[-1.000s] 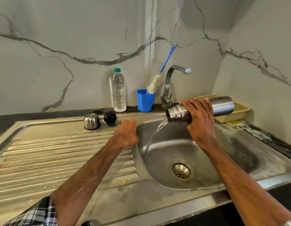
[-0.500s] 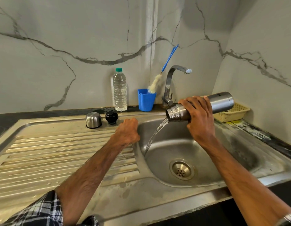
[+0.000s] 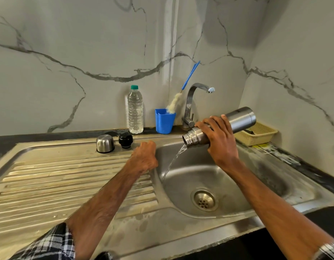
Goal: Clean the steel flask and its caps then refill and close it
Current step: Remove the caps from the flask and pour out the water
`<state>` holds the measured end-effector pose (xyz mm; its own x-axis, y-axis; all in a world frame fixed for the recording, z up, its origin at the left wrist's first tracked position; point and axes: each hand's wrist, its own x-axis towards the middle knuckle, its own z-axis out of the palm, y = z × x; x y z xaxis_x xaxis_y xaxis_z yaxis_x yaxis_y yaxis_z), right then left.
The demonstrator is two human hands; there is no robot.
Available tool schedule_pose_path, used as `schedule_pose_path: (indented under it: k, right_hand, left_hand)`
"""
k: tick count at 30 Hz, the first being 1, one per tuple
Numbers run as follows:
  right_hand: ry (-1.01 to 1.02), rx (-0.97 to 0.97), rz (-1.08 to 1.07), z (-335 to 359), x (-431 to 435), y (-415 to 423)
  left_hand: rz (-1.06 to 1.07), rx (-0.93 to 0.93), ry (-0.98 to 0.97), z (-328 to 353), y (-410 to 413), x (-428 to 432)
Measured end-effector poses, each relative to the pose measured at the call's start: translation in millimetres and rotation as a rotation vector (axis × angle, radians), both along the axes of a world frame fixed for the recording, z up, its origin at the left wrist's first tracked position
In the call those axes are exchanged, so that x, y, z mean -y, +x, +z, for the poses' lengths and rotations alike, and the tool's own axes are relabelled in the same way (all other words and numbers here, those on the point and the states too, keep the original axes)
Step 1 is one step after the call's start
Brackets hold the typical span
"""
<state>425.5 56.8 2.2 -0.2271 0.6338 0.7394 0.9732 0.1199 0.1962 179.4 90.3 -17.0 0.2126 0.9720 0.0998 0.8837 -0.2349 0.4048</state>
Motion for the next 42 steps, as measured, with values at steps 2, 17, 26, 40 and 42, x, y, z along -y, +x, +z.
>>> schedule_pose_path:
  k: [2, 17, 26, 40, 42]
  right_hand:
    - [-0.013, 0.025, -0.005, 4.5, 0.2, 0.4]
    - [-0.023, 0.406, 0.02, 60.6, -4.4, 3.5]
    - [0.047, 0.506, -0.033, 108.2, -2.7, -5.5]
    - [-0.061, 0.623, -0.062, 70.7, 6.6, -4.5]
    - [-0.07, 0.663, -0.069, 63.9, 7.3, -0.7]
  left_hand:
    - [0.001, 0.0, -0.007, 0.4, 0.0, 1.5]
    - [-0.03, -0.011, 0.028, 2.8, -2.7, 6.9]
    - [-0.037, -0.077, 0.042, 4.9, -4.2, 9.2]
    - [-0.051, -0.08, 0.021, 2.7, -3.5, 7.5]
    - [-0.055, -0.08, 0.02, 2.1, -4.8, 7.2]
